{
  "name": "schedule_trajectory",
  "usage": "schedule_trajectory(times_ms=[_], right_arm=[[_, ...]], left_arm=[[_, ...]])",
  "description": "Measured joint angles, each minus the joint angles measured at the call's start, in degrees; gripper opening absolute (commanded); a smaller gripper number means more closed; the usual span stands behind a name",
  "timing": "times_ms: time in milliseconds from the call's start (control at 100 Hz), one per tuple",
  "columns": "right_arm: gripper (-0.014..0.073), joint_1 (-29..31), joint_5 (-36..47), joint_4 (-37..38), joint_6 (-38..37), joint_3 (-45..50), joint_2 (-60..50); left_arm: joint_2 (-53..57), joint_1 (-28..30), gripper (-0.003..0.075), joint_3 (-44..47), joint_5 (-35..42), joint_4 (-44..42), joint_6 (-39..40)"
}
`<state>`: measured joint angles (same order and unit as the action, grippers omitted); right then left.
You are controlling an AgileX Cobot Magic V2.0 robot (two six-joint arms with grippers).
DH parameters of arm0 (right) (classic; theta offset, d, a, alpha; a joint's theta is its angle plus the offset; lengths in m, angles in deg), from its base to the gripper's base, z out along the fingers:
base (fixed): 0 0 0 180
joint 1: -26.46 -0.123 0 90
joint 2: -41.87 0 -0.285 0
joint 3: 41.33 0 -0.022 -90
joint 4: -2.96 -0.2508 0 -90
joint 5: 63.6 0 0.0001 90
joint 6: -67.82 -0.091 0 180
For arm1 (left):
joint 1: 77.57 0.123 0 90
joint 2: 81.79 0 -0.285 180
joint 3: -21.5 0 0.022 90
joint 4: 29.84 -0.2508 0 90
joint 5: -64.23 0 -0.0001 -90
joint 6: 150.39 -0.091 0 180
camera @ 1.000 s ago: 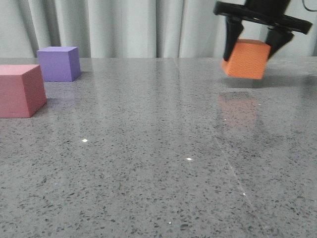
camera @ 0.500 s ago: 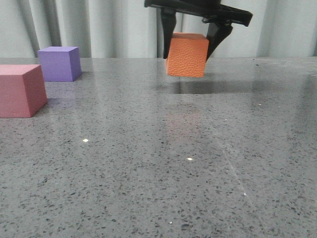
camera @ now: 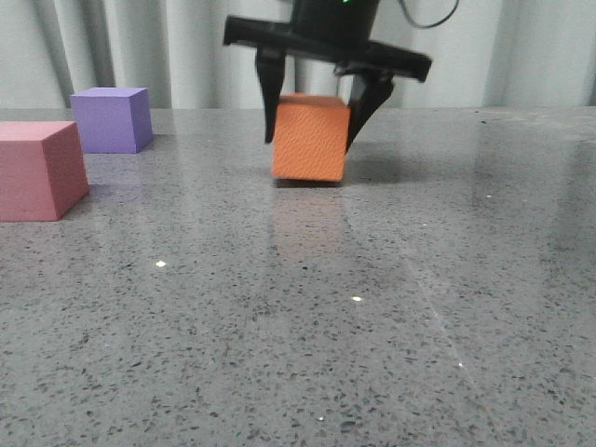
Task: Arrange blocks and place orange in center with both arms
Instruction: 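Carry the orange cube toward the table center and set it down, then open the right gripper and lift it away from the orange cube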
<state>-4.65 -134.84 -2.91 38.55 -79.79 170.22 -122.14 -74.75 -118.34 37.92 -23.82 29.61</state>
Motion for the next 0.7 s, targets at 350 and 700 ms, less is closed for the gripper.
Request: schedule_trajectory(times_ms=[350,700], right_arm=[[0.0573,-0.5,0.0,-0.3,0.0,-0.4,0.9],[0.0569,-0.5,0.0,-0.3,0.2,-1.6,1.1]], left_arm=[[0.0,0.0,0.0564,0.0,0.0,0.0,0.0],[0.0,0.0,0.0564,0.0,0.0,0.0,0.0]])
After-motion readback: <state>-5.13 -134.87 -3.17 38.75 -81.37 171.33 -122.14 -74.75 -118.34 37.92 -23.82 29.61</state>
